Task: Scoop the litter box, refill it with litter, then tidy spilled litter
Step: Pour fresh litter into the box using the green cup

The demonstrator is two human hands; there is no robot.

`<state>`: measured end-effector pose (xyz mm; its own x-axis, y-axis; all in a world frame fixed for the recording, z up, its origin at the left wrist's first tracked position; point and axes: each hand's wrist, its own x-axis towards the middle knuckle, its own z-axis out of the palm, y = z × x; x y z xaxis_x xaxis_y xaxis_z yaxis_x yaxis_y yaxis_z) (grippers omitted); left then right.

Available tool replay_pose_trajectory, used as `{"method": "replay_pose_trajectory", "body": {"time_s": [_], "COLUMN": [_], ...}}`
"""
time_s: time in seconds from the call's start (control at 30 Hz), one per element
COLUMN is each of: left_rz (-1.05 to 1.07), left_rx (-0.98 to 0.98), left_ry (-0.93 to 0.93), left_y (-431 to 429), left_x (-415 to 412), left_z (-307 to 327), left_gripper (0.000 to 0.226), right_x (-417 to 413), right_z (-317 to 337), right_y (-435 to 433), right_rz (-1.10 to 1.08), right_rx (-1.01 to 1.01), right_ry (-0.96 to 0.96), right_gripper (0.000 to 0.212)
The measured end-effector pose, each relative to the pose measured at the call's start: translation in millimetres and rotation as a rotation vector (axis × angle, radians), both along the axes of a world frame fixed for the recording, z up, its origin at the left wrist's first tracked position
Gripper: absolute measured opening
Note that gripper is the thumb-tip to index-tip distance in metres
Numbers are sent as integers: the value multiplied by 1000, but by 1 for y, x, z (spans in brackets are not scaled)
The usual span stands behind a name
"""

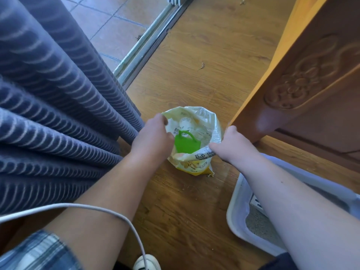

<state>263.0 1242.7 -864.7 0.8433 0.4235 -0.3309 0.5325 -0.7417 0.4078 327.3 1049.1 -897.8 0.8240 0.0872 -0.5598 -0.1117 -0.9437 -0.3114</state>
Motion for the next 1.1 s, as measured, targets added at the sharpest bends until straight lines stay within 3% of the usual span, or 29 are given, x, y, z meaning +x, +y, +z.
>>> {"method": "replay_pose_trajectory", "body": {"time_s": [0.17,0.27,0.4,0.6,0.73,0.83,1.1], "left_rz": [127,107,56,48,135,162,98], "left_rx": [26,-18,-12,31,-57,-113,-205], "left_ry": [69,115,108,104,55,2,-1], "left_y": [3,5,3,-4,-15,-19,-12], "left_x": [12,20,27,-2,-43,-68,-94], "left_z": [-19,-26,-24,11,77,143,387], "left_gripper": [55,63,43,12,12,9,6], "right_x": [-5,-12,-13,-38,-73,-91,-112], "right_z": [3,7,7,36,95,164,432], "right_y": [-10,-21,-36,-41,-51,-57,-47], "right_rz": [23,55,53,-170,-348,-355,-341], "right_rx": [41,47,66,311,434,457,425], "right_ry": [1,-2,41,47,-4,-120,-162], "right_gripper": [21,15,17,10,11,11,10]}}
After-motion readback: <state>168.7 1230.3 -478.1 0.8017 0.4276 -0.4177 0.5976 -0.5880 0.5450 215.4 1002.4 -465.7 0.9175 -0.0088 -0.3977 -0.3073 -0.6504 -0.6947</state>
